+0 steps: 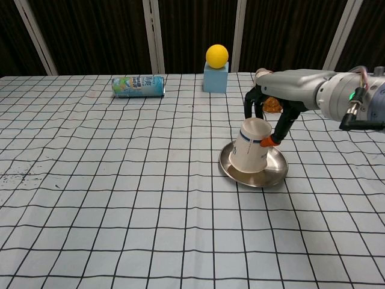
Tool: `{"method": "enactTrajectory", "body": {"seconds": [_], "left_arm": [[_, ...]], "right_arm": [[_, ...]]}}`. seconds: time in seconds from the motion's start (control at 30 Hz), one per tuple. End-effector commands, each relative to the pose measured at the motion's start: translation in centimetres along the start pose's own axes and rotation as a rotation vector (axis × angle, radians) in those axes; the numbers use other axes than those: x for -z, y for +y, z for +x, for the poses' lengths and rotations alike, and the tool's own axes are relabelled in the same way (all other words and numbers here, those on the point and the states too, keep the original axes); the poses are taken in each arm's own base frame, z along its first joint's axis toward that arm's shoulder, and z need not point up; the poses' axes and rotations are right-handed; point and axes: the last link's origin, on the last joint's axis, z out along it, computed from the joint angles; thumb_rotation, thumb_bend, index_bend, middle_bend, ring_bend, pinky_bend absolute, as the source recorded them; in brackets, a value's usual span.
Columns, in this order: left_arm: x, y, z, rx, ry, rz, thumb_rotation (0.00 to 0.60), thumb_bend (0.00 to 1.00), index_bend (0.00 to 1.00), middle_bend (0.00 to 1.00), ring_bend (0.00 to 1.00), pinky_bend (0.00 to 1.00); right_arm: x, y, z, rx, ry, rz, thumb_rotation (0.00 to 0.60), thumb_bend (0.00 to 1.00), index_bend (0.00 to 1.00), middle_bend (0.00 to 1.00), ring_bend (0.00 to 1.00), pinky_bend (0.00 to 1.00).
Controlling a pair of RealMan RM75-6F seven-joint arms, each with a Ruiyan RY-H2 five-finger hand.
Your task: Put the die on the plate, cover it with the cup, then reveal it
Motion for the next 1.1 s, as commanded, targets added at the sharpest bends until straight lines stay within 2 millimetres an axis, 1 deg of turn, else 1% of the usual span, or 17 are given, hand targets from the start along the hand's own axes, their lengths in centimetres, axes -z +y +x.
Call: {"method": "enactTrajectory", "body": {"seconds": [0.03, 0.4, 0.6, 0.7, 0.87, 1.0, 1.1], "left_arm": [[0.0, 0.0, 0.0, -0.002, -0.001, 0.002, 0.600, 0.84, 0.14, 0.00, 0.00, 0.00], [0.0, 0.1, -0.2, -0.008, -0.005, 0.002, 0.600, 0.84, 0.14, 0.00, 0.00, 0.00], [0.0, 0.2, -0.2, -0.008, -0.006, -0.001, 0.600, 0.84, 0.14, 0.00, 0.00, 0.00], [0.0, 0.2, -0.2, -0.007, -0.005, -0.001, 0.600, 0.84, 0.14, 0.00, 0.00, 0.00], [0.0, 0.2, -0.2, -0.006, -0.007, -0.002, 0.600, 0.84, 0.14, 0.00, 0.00, 0.00], [0.0, 0.2, -0.1, -0.004, -0.005, -0.003, 0.600, 0.84, 0.14, 0.00, 0.00, 0.00], [0.0, 0.2, -0.1, -0.003, -0.004, -0.004, 0.600, 0.84, 0.14, 0.00, 0.00, 0.00]], "right_arm": [[-0.1, 0.3, -0.6, 0.028, 0.021, -0.008, 0.600, 0.46, 0.61, 0.46, 0.19, 0.00], [-0.2, 0.8, -1.4, 0.044, 0.037, -0.024, 0.600, 0.46, 0.61, 0.46, 0.19, 0.00], [-0.2, 0.7, -1.6, 0.036, 0.020, -0.018, 0.600, 0.46, 0.61, 0.46, 0.19, 0.00], [-0.1, 0.5, -1.8, 0.000, -0.008, -0.006, 0.600, 0.46, 0.62, 0.46, 0.19, 0.00], [0.4, 0.1, -1.4, -0.068, -0.096, 0.033, 0.600, 0.49, 0.65, 0.46, 0.19, 0.00], [0.8, -0.1, -0.7, -0.061, -0.171, 0.069, 0.600, 0.49, 0.65, 0.46, 0.19, 0.00], [0.8, -0.3, -0.3, -0.072, -0.192, 0.083, 0.600, 0.49, 0.65, 0.46, 0.19, 0.00]]}}
